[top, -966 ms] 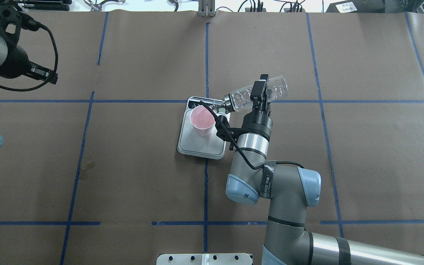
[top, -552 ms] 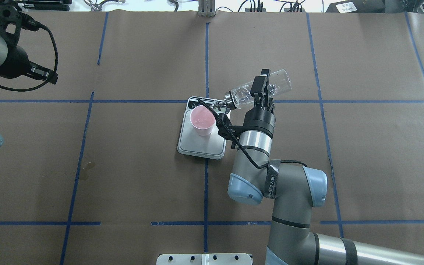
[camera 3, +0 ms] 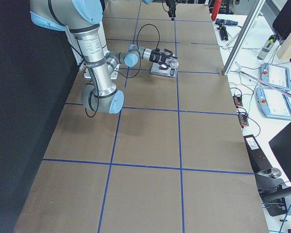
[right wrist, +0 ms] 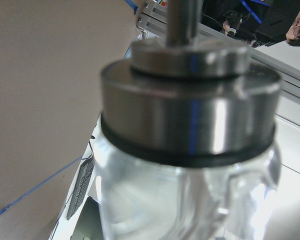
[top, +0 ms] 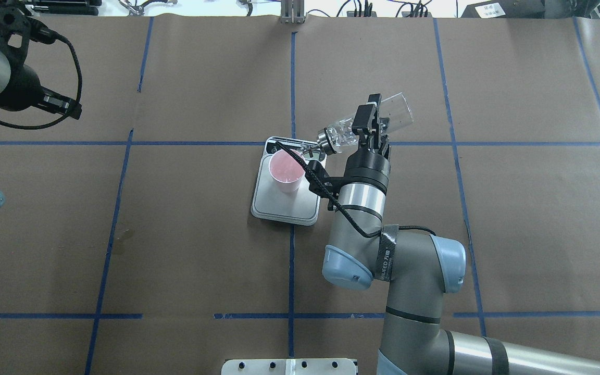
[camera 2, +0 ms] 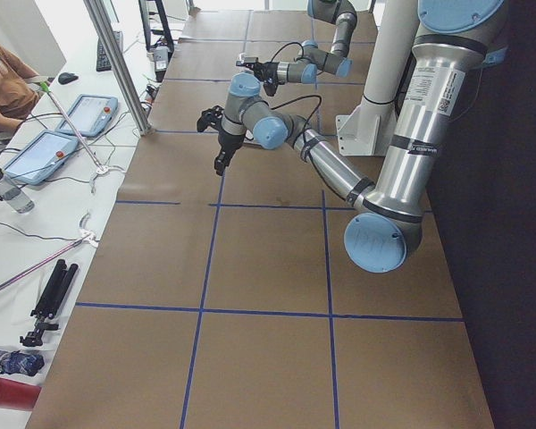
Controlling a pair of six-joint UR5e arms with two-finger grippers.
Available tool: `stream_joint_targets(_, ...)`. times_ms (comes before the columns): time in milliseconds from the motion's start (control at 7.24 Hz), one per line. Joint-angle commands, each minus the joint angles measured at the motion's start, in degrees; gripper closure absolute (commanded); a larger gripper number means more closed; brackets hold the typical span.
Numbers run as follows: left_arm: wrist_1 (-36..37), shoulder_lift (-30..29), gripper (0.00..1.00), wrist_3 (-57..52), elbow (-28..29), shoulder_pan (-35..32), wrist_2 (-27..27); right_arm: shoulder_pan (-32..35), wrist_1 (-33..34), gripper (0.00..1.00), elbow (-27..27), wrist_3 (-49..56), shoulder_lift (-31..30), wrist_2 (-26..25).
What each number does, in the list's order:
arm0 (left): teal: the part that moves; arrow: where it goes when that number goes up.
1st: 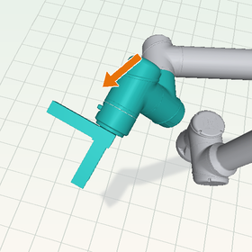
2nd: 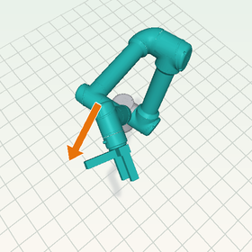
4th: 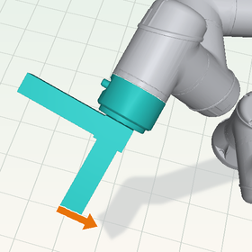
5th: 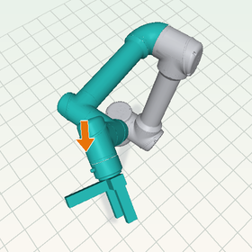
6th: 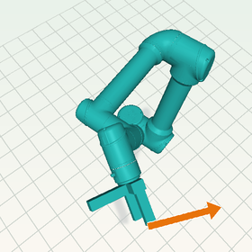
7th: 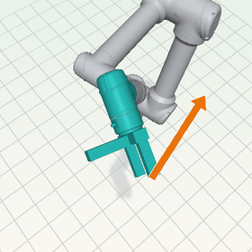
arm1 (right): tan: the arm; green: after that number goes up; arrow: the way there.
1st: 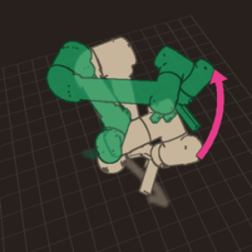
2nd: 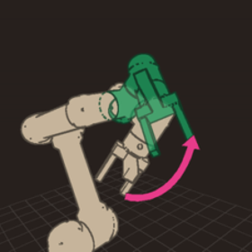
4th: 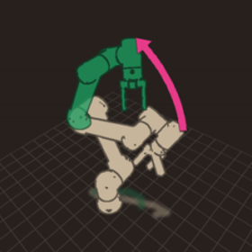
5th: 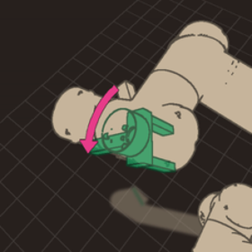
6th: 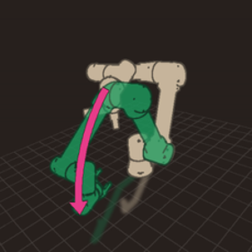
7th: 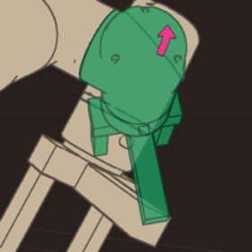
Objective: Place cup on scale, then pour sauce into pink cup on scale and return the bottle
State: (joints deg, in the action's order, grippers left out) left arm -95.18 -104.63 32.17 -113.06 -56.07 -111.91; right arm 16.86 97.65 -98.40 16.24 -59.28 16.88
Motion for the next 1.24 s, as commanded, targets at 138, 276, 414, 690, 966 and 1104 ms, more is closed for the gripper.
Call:
stream_joint_targets(138,0.0,0.0,0.45,0.0,-0.1,0.0,-0.1,0.1,0.0,1.00,-0.5,0.5,0.0,0.0)
stream_joint_targets(276,0.0,0.0,0.45,0.0,-0.1,-0.1,-0.1,0.1,0.0,1.00,-1.4,0.5,-0.4,0.0)
stream_joint_targets(414,0.0,0.1,0.45,0.0,0.0,0.0,-0.1,0.1,0.0,1.00,-1.7,0.5,-0.8,0.0)
stream_joint_targets(690,0.0,0.5,0.45,0.0,0.0,0.0,-0.1,0.1,0.0,1.00,-1.7,0.5,-1.0,0.0)
stream_joint_targets(966,0.0,0.5,0.45,0.0,0.1,0.0,-0.1,0.1,-0.3,1.00,-1.8,-0.7,-0.8,0.3)
stream_joint_targets(1104,-0.1,0.5,0.45,0.0,0.2,0.1,-0.1,0.1,-0.4,1.00,-2.3,-0.8,-1.1,0.6)
